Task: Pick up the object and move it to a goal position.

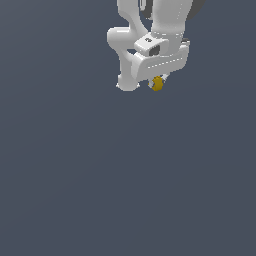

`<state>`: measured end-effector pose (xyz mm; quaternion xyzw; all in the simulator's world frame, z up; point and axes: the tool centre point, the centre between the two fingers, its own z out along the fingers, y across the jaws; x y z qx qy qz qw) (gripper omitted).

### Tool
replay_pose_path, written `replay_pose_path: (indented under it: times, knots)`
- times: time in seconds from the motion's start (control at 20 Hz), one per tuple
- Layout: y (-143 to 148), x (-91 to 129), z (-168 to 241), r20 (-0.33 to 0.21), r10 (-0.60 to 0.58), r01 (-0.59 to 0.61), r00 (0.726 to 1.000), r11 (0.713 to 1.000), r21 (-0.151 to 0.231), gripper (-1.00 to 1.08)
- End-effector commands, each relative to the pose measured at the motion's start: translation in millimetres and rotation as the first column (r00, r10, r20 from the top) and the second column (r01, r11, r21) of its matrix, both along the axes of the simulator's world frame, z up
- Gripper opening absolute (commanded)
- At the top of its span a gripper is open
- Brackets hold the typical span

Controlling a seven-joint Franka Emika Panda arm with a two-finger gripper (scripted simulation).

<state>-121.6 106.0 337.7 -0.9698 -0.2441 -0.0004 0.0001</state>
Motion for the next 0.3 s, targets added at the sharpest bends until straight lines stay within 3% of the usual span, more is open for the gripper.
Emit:
replay_pose_path:
  times: [0.0,0.25]
  knots:
    - [1.0,-1.1,8.9,-0.001,0.000,0.000,1.000,1.000,0.000,-1.00]
    - [1.8,-1.5,15.3,-0.001,0.000,0.000,1.000,1.000,0.000,-1.00]
